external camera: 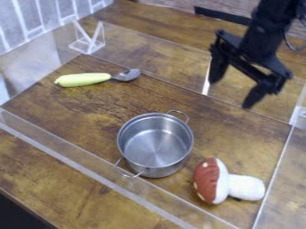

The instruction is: Remove the mushroom from the silver pot and put it on the table

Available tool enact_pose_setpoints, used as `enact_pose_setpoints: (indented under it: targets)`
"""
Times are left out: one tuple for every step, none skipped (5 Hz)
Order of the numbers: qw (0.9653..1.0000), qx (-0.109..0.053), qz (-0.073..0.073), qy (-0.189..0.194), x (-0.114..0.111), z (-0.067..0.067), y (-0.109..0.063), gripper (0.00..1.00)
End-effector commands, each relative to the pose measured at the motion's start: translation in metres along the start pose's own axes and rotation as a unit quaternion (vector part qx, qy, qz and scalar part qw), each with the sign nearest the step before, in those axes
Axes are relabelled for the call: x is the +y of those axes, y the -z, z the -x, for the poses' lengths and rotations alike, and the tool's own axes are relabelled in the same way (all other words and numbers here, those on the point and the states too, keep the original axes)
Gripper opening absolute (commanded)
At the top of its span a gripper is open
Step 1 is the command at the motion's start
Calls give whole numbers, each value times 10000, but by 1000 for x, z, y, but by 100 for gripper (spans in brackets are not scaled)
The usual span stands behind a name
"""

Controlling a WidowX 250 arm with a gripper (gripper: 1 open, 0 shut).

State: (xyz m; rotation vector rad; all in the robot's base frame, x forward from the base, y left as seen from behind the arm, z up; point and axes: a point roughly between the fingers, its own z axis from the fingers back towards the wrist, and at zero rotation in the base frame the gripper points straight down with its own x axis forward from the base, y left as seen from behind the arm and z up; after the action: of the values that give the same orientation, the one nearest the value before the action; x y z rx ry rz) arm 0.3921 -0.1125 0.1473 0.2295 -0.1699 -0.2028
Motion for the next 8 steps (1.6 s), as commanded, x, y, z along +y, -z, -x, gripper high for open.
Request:
enact_pose_setpoints:
  targets:
    - [9972, -711, -193, 126, -25, 2, -28, 100]
    - [9956, -882, -199, 227, -40, 10, -27, 100]
    - [9938, -1064, -317, -97, -27, 17, -30, 100]
    - [9918, -1179, -359, -353, -9, 12, -23, 100]
    - [9865, -1188, -599, -959, -13, 14, -25, 100]
    - [9808, -1211, -672, -1372, -35, 16, -28, 100]
    - [9800, -1408, -356, -1359, -27, 14, -17, 100]
    - [9769, -1470, -213, -1539, 5, 6, -7, 100]
